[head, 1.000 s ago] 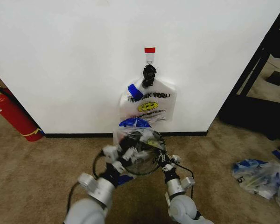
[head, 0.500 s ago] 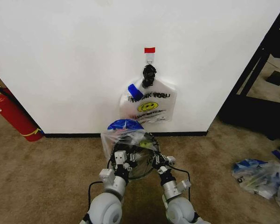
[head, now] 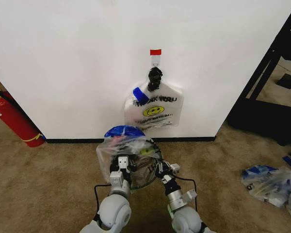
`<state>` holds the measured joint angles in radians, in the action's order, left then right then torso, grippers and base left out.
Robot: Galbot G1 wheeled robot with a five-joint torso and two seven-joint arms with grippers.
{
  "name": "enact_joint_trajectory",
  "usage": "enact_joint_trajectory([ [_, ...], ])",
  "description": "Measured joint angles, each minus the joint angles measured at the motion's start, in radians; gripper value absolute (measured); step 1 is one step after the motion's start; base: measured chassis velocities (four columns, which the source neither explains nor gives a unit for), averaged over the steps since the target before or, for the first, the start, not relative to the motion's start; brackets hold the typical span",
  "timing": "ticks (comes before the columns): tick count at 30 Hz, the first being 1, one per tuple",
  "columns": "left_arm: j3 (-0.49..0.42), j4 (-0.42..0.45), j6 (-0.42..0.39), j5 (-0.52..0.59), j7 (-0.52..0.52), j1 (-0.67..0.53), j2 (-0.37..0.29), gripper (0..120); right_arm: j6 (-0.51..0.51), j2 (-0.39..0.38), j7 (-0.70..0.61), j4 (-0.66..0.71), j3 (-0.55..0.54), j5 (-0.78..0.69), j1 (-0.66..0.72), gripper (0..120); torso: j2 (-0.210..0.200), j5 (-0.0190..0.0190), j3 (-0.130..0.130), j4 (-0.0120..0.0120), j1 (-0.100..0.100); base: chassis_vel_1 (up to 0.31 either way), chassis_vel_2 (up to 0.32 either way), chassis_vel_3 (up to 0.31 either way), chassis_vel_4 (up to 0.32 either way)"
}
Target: Pick up the garbage bag from the wall and place it over the trash bin.
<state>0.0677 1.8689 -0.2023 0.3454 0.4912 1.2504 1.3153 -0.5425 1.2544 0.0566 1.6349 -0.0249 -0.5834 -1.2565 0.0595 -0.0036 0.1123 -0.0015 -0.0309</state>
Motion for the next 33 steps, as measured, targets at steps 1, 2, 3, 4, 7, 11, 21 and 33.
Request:
enact_joint_trajectory([
  [1,0.001,-0.005,0.0,-0.001,0.003,-0.003,0.002,0,0.0,0.0,0.0,0.0,0.0,0.0,-0.001,0,0.0,0.0,0.0,0.0,0.0,0.0,0.0,0.0,0.0],
  [2,0.002,-0.008,0.0,-0.001,0.006,-0.006,0.003,0,0.0,0.0,0.0,0.001,0.0,0.0,-0.001,0,0.0,0.0,0.0,0.0,0.0,0.0,0.0,0.0,0.0],
  [3,0.005,-0.016,0.0,-0.001,0.013,-0.012,0.006,0,0.0,-0.001,0.0,0.003,0.0,0.0,-0.004,0,0.0,-0.0001,0.0,0.0,0.0,0.0,0.0,0.0,0.0],
  [4,0.007,-0.02,0.0,0.0,0.016,-0.015,0.007,0,0.0,-0.001,0.0,0.004,0.0,0.0,-0.005,0,0.0,0.0,0.0,0.0,0.0,0.0,0.0,0.0,0.0],
  [7,0.013,-0.026,0.001,0.002,0.025,-0.022,0.01,0,0.0,-0.004,0.0,0.009,0.0,-0.005,-0.008,0,0.0,0.0,0.0,0.0,0.0,0.0,0.0,0.0,0.0],
  [11,0.021,-0.029,0.001,0.013,0.04,-0.03,0.013,0,0.008,-0.006,-0.009,0.02,-0.001,-0.029,-0.01,0,0.0,-0.0001,0.0,-0.0001,0.0,0.0,0.0,0.0,0.0],
  [21,-0.04,0.049,-0.002,0.066,-0.006,0.013,-0.008,0,0.009,0.006,-0.024,-0.015,-0.017,-0.025,0.003,0,0.0,0.0,0.0,0.0001,0.0,0.0,0.0,0.0,0.0],
  [33,-0.012,-0.095,-0.006,0.006,0.026,-0.069,0.104,0,-0.029,0.053,-0.079,-0.063,-0.033,0.154,0.01,0,0.0,-0.0001,0.0,0.0,0.0,0.0,0.0,0.0,0.0],
])
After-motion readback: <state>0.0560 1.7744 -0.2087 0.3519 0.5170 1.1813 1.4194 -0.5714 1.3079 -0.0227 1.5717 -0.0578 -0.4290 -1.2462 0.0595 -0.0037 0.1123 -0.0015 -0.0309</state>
